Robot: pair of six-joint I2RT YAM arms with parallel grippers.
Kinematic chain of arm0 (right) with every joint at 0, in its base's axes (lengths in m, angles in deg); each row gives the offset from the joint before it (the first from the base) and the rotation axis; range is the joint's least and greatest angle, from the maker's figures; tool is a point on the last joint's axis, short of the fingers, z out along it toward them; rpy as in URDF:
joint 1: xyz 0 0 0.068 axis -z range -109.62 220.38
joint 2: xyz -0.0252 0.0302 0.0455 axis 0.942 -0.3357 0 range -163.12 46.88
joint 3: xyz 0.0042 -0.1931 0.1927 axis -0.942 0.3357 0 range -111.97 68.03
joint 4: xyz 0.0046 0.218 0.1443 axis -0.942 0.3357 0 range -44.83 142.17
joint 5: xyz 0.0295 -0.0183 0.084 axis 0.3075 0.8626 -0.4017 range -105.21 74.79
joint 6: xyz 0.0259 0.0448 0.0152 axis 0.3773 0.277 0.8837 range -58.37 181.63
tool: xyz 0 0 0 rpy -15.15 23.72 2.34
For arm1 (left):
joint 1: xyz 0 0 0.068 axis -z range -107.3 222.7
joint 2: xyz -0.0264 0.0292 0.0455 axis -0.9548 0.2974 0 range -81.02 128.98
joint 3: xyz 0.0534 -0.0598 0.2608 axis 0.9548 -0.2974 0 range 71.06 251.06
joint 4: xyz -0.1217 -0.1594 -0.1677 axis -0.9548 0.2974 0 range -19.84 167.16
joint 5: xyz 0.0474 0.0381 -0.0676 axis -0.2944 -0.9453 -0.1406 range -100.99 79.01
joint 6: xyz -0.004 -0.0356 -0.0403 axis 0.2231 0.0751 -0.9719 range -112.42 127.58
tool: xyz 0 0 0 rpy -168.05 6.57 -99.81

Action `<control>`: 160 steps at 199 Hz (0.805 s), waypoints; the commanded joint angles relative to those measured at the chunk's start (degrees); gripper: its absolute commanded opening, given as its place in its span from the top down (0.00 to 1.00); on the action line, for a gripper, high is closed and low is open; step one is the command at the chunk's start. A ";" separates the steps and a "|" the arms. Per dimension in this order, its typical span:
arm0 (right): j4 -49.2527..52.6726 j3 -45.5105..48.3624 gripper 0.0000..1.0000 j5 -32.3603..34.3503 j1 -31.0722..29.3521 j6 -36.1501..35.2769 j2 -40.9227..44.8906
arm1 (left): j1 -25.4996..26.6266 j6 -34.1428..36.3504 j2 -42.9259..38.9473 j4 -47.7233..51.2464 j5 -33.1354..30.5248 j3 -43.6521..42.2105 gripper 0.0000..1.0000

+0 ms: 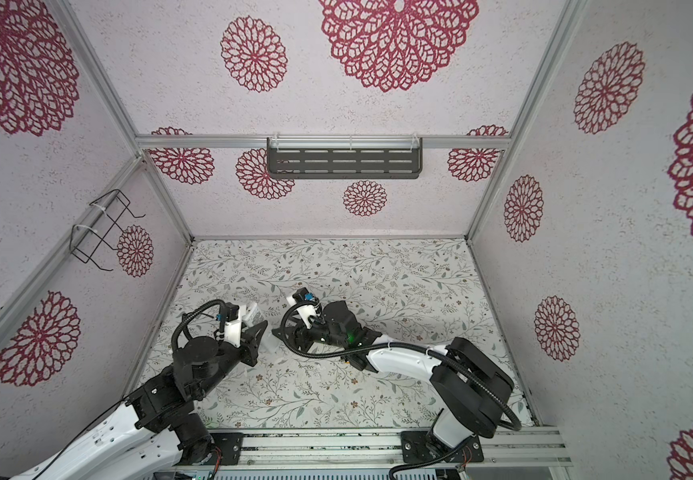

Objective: Load the batteries into the remote control

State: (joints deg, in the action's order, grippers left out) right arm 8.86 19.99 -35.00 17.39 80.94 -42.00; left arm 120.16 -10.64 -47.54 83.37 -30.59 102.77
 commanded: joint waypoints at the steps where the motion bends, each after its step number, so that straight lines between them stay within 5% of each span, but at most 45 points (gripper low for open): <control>1: -4.13 -1.76 0.28 -4.41 0.85 8.38 2.05 | 0.52 -0.28 -2.11 -3.55 2.58 -1.09 1.00; 61: -14.95 -0.52 0.23 -8.42 0.54 16.63 0.05 | 0.48 -0.82 -3.53 -3.88 1.98 -1.56 1.00; 160: -20.37 0.63 0.23 -8.07 -1.51 19.37 -4.45 | -0.47 -2.77 -7.80 -3.11 2.00 -1.12 1.00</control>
State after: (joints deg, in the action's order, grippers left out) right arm -6.35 20.32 -42.50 16.60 98.78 -45.89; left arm 120.12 -12.54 -54.10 81.93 -29.30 101.26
